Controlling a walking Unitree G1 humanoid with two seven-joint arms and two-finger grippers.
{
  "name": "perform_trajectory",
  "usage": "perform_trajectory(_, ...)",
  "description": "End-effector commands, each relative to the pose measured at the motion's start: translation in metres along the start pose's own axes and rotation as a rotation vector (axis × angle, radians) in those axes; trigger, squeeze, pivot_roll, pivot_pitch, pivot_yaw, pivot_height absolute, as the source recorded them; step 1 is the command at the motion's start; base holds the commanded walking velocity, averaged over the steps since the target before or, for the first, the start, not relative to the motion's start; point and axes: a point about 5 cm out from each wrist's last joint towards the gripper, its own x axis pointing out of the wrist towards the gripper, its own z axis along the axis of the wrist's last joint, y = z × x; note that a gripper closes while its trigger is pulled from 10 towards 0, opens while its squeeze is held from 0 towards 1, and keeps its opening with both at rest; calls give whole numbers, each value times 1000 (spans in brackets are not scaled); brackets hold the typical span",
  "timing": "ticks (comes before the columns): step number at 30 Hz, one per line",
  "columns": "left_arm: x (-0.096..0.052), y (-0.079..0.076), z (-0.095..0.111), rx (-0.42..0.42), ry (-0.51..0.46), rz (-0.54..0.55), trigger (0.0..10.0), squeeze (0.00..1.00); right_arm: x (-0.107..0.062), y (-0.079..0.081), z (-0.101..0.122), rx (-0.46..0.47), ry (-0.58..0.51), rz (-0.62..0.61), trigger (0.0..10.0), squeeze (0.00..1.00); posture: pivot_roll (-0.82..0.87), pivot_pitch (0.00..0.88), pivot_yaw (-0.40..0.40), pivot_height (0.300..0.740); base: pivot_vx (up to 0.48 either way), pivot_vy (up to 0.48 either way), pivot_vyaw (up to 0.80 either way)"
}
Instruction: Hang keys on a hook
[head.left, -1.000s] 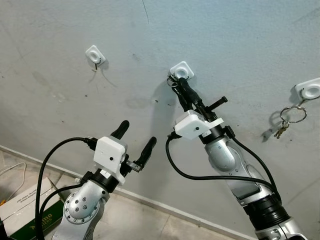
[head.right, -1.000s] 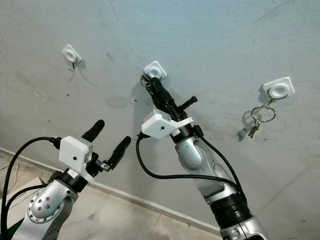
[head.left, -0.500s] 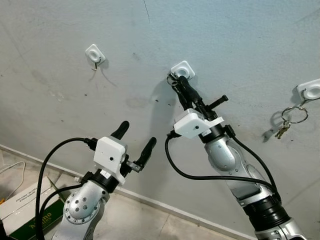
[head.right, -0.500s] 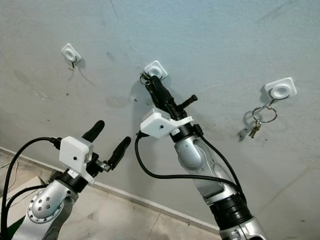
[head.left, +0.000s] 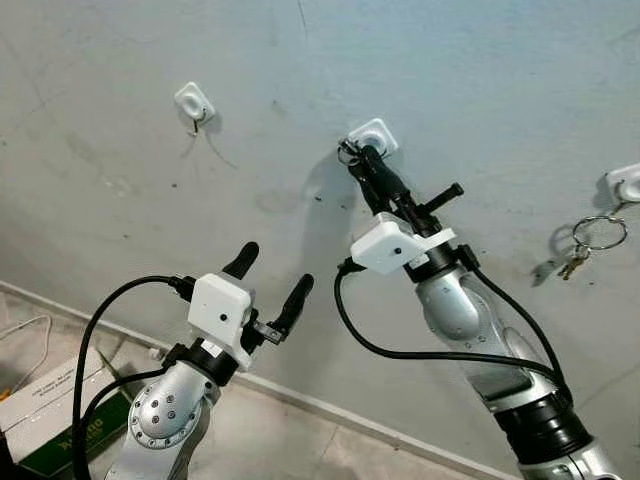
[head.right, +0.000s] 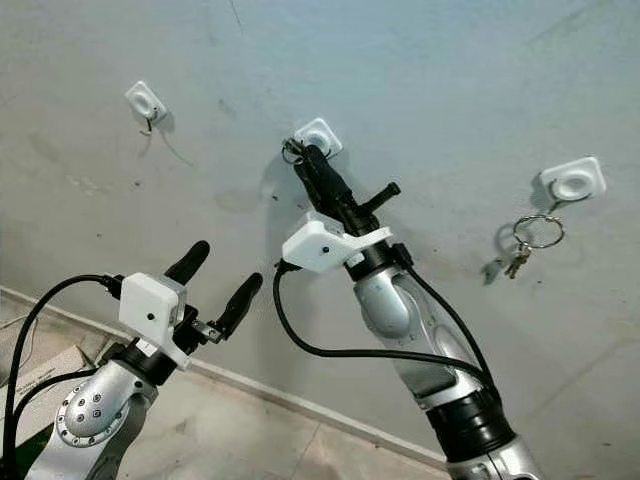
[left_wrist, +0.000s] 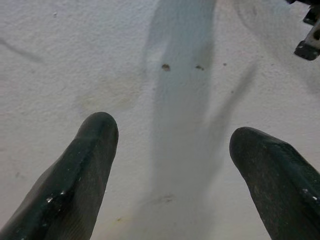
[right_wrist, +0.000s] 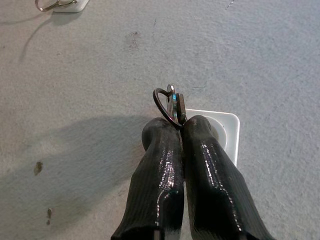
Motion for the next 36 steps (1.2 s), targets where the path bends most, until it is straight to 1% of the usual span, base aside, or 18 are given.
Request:
perform_trajectory(1, -1, 0, 0, 1, 3, -1, 10000, 0, 5, -39, 2, -5, -5, -169, 10000, 0, 52, 79, 38, 740, 0, 0, 0)
perform_trajectory(5, 0, 4, 1, 10, 3, 31, 10000, 0, -5, -35, 7, 45, 11, -137, 10000, 0, 52, 79, 38, 740, 0, 0, 0)
perform_trajectory(8, 1, 6, 1, 15, 3, 56, 10000, 0, -11, -33, 12, 62, 16, -125, 10000, 0, 40, 80, 35, 740, 0, 0, 0)
perform_trajectory(11, 1, 8, 1, 11, 2, 81, 10000, 0, -13, -32, 19, 79, 9, -127, 10000, 0, 37, 79, 36, 740, 0, 0, 0)
perform_trajectory(12, 2, 9, 1, 15, 3, 89, 10000, 0, -13, -33, 25, 87, 1, -130, 10000, 0, 37, 79, 36, 740, 0, 0, 0)
perform_trajectory(17, 3, 10, 1, 17, 1, 92, 10000, 0, -15, -33, 35, 111, -10, -128, 10000, 0, 36, 73, 36, 740, 0, 0, 0)
perform_trajectory(24, 3, 11, 0, 19, 5, 102, 10000, 0, -27, -30, 31, 106, 24, -88, 10000, 0, 35, 71, 32, 740, 0, 0, 0)
perform_trajectory(29, 4, 9, 0, 16, 3, 95, 10000, 0, -31, -21, 30, 117, 32, -44, 10000, 0, 35, 71, 32, 740, 0, 0, 0)
perform_trajectory(31, 5, 8, 0, 16, 3, 88, 10000, 0, -34, -13, 28, 120, 40, -20, 10000, 0, 31, 65, 32, 740, 0, 0, 0)
perform_trajectory(36, 5, 8, 0, 18, 2, 86, 10000, 0, -33, -6, 27, 129, 43, -8, 10000, 0, 31, 65, 32, 740, 0, 0, 0)
